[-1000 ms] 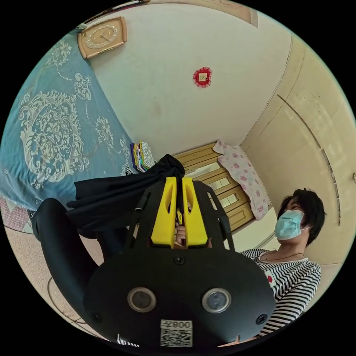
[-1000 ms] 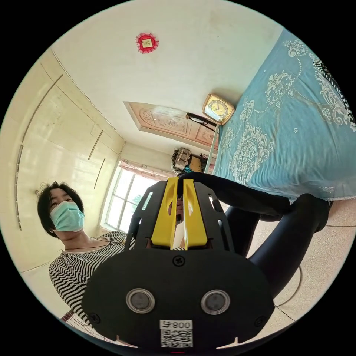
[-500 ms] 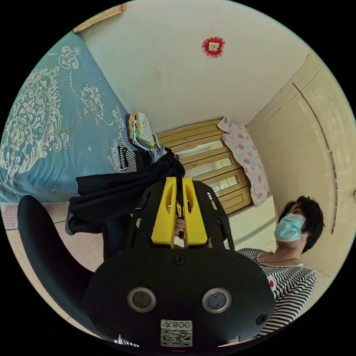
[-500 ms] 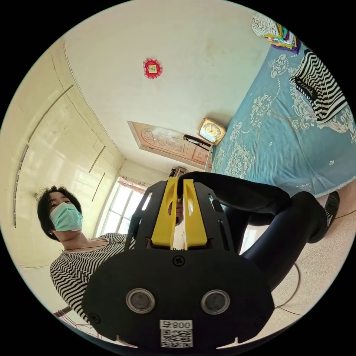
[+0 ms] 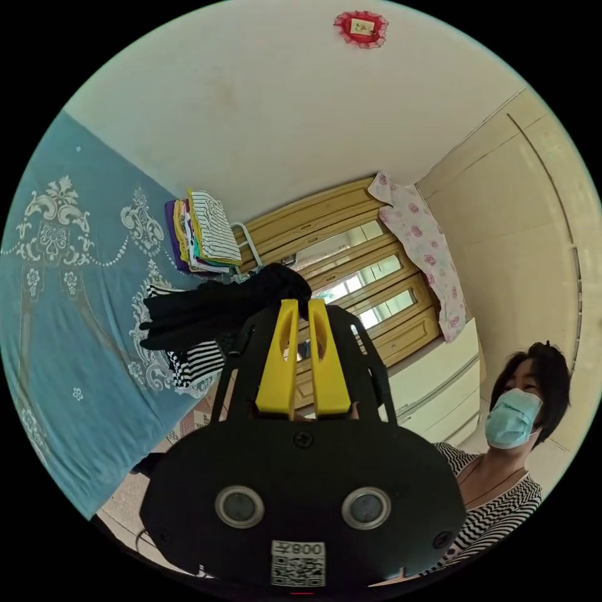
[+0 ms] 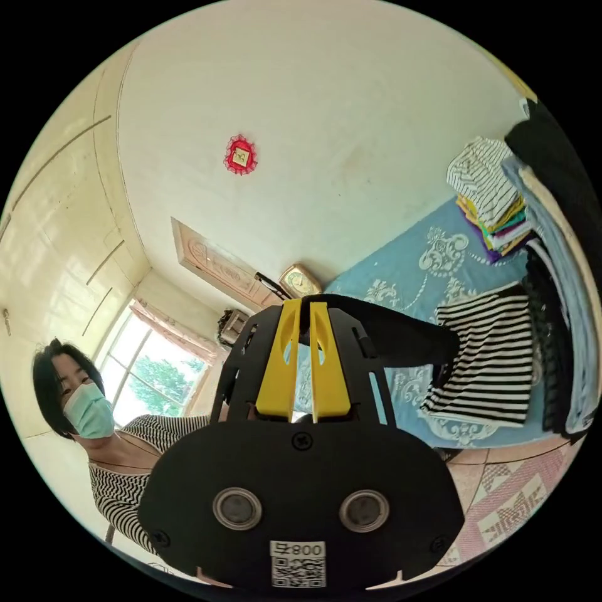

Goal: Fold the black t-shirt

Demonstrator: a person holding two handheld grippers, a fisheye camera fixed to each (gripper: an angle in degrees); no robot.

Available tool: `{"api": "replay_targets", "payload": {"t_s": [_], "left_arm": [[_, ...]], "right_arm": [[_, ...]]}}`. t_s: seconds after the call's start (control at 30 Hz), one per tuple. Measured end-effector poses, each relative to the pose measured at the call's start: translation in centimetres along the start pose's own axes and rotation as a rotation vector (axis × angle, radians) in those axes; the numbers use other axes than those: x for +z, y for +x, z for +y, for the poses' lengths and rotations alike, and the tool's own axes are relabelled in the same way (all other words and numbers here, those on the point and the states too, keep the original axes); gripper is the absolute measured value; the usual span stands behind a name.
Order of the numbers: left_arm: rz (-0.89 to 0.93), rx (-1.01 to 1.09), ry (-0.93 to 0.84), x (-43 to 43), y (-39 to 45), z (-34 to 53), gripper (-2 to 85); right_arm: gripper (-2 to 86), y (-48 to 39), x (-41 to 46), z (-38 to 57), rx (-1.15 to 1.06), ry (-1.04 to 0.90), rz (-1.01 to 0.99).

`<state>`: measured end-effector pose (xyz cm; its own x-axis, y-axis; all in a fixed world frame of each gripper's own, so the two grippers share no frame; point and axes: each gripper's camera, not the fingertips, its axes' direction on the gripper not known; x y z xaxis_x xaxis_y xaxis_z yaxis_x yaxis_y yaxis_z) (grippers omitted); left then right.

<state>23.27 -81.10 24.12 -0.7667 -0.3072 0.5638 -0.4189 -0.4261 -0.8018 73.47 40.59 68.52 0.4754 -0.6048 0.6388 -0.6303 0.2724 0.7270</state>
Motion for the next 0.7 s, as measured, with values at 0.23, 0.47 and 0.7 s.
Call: {"api": "replay_targets", "payload": {"t_s": [0.23,0.47,0.7], "left_arm": [[-0.101,-0.091,-0.179,12.4,-12.4,-2.9,3.0],[-0.238,-0.331,-0.419,21.5,-26.4,0.4,3.0],[-0.259,-0.172,-0.496,24.1,-27.3,-0.8,2.8]], "right_arm": [[1.9,3.7,1.5,-3.9,0.075,-0.081,0.436],[2.0,16.9,9.9,0.5,0.338,-0.375,0.845],[2.3,12.3,11.1,-0.9,0.201,-0.388,0.939]]}}
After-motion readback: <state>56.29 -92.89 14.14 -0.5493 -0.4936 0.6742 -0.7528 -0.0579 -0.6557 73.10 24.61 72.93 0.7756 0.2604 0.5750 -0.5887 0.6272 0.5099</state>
